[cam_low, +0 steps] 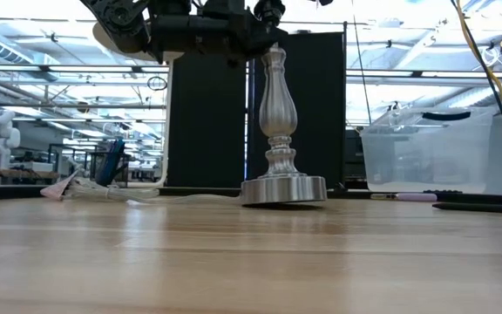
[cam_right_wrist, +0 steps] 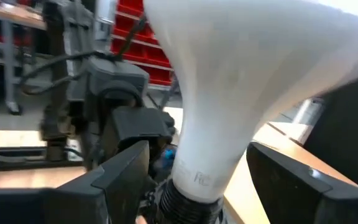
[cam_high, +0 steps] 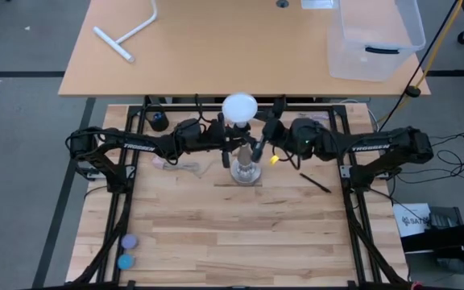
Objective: Screw lightbulb
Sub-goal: Remove the lightbulb from the lamp
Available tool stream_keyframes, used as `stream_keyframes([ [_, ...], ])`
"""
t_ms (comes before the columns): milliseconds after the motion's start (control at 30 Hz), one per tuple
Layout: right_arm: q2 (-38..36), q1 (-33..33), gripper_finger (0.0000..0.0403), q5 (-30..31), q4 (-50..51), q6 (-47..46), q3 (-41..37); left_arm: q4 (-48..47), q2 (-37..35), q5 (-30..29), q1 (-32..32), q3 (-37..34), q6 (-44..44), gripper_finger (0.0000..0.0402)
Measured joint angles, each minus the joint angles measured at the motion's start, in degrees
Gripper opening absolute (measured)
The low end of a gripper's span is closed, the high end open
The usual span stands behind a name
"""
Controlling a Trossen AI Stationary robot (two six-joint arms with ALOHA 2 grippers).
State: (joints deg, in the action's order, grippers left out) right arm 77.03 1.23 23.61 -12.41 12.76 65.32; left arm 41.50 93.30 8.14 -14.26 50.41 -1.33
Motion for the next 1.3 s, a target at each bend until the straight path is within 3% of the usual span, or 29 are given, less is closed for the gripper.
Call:
stream_keyframes([
  [133,2.0,-0.6,0.0263,4.6,-3.1,0.2,0.0,0.0,0.0,-0.5,0.0,0.0,-0.1,0.0073],
  [400,4.3,-0.6,0.0258,5.2,-11.3,1.7,0.0,0.0,0.0,-1.3,0.3,0.0,-0.1,0.0073],
  [667,4.1,-0.5,0.0175,3.6,-11.7,1.7,-0.1,0.0,0.0,0.0,0.4,-0.1,0.4,0.0073],
  [733,4.0,-0.1,0.0156,1.8,-11.4,0.3,-0.1,-0.1,0.0,0.9,0.4,-0.1,0.6,0.0073],
  [900,3.9,1.3,0.0156,-3.9,-10.7,-0.9,-0.1,-0.2,0.0,4.4,0.2,-0.2,0.9,0.0073],
  [1300,3.9,5.6,0.0154,-25.1,-10.2,-5.0,-0.1,-0.2,-0.1,17.9,-0.4,-0.2,2.5,0.0073],
])
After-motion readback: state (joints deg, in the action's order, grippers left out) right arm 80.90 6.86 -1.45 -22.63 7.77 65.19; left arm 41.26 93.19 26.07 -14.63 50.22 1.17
